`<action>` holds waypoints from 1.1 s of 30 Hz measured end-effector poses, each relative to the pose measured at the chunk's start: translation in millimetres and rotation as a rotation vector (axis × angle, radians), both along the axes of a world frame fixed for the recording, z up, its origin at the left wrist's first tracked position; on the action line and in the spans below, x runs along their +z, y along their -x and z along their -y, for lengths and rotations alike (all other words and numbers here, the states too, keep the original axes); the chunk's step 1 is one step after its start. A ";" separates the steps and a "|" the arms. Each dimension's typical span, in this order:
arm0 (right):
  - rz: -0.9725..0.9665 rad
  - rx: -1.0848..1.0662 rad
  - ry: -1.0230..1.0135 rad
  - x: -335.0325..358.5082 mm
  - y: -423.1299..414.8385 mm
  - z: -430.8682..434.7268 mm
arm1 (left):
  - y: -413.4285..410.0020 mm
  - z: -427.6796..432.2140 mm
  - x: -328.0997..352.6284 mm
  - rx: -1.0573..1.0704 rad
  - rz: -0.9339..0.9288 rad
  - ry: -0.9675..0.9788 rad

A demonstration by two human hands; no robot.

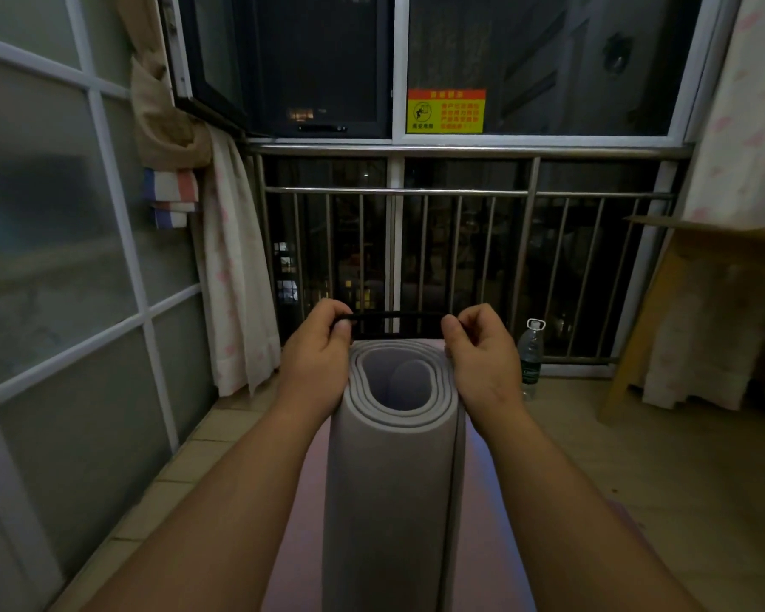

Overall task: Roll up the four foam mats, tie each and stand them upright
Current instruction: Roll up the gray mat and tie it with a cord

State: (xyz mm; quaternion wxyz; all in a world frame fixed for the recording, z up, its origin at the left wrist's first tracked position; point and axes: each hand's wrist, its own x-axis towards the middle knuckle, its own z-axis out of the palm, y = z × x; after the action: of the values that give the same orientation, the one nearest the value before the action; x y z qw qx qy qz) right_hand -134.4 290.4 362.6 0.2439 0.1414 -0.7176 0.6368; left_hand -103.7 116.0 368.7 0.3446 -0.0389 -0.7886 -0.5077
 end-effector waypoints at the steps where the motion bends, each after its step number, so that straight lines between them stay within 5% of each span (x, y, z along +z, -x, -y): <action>1: 0.010 0.007 -0.001 0.1 -0.1 -0.8 | -0.7 0.3 1.2 0.001 0.000 0.018; 7: 0.056 0.031 -0.008 -0.2 0.5 -4.8 | -0.7 9.6 2.4 0.039 0.094 0.174; 15: 0.083 0.057 0.059 0.5 -1.0 -1.6 | -6.6 7.0 6.0 -0.028 0.086 -0.106; 33: 0.318 -0.003 0.087 -4.8 10.9 2.2 | 6.6 6.5 4.7 0.089 0.291 0.174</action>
State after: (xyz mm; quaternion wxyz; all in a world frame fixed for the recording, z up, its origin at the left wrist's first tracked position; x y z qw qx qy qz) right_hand -145.3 288.2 357.8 0.1342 0.0271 -0.7191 0.6812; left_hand -110.3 109.4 373.4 0.2445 0.0404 -0.8720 -0.4222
